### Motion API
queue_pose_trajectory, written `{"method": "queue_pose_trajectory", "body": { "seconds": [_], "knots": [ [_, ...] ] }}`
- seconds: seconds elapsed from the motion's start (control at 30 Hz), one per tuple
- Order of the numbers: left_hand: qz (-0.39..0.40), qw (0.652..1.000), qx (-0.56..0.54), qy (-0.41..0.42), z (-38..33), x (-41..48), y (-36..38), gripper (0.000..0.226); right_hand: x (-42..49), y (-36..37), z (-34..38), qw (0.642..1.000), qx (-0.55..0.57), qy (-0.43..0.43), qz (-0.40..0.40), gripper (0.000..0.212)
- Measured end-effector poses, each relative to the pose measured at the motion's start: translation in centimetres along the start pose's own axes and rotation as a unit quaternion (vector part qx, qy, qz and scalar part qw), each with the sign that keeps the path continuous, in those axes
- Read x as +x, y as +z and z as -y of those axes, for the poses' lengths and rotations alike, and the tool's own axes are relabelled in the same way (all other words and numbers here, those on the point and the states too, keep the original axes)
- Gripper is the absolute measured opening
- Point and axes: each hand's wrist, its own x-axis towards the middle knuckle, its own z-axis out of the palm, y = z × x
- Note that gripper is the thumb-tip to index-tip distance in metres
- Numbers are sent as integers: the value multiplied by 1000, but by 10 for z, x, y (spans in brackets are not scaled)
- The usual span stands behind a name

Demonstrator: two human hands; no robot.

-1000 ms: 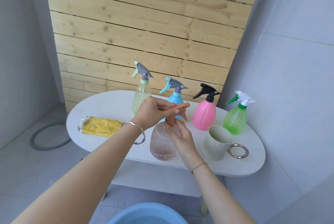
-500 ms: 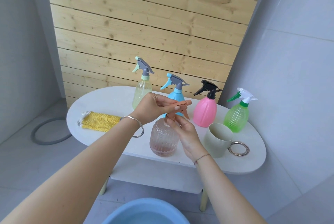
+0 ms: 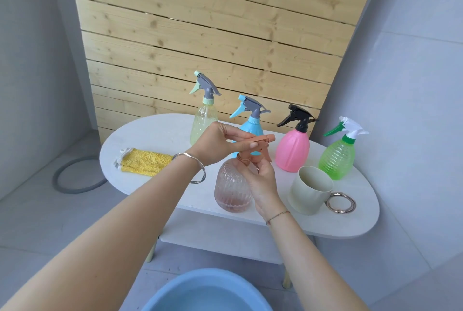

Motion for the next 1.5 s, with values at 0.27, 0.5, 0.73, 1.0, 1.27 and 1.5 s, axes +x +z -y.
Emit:
{"method": "queue_pose_trajectory", "body": {
  "seconds": [0.27, 0.5, 0.73, 1.0, 1.27, 1.5],
  "knots": [
    [5, 1000, -9, 1, 1, 1, 0, 17, 4, -11, 7, 995, 8, 15, 99, 22],
    [8, 1000, 5, 6, 1, 0, -1, 19, 1, -18, 10, 988, 33, 16, 147, 26],
    [2, 1000, 16, -6, 1, 0, -1, 23, 1, -7, 1, 998, 45, -4, 53, 19],
    [-4, 1000, 10, 6, 2, 0, 0, 22, 1, -13, 6, 994, -16, -16, 103, 18],
    [-23, 1000, -3, 9, 3, -5, 6, 23, -5, -2, -5, 996, -30, -79, 7, 12],
    [-66, 995, 12, -76, 34, -36, -10, 59, 0, -21, 12, 985, -76, -37, 150, 21]
  ]
}}
